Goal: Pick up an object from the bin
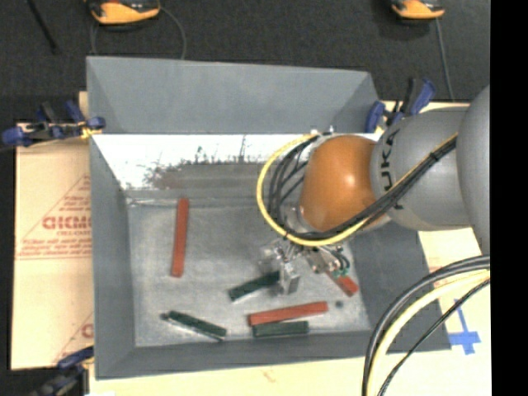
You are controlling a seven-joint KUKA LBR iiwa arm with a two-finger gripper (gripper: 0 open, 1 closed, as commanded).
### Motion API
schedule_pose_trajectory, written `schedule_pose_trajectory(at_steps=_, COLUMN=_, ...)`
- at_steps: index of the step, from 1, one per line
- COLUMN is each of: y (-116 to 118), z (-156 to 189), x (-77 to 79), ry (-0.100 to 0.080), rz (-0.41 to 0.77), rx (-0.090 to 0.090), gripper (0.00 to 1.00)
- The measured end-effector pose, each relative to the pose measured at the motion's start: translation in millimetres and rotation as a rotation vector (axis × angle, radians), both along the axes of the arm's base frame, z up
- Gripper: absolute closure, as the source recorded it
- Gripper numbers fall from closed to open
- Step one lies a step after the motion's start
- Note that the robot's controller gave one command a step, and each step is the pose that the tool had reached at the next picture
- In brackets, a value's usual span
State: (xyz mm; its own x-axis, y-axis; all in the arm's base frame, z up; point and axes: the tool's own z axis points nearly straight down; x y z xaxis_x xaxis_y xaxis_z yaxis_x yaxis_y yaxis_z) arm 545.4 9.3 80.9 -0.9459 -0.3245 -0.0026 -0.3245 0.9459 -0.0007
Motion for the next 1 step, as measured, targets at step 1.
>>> schedule_pose_trajectory(at_steps=1, y=-0.2, z=122.8, x=11.8, ry=-0.009, rz=-0.026, rx=-0.001, gripper=1.0)
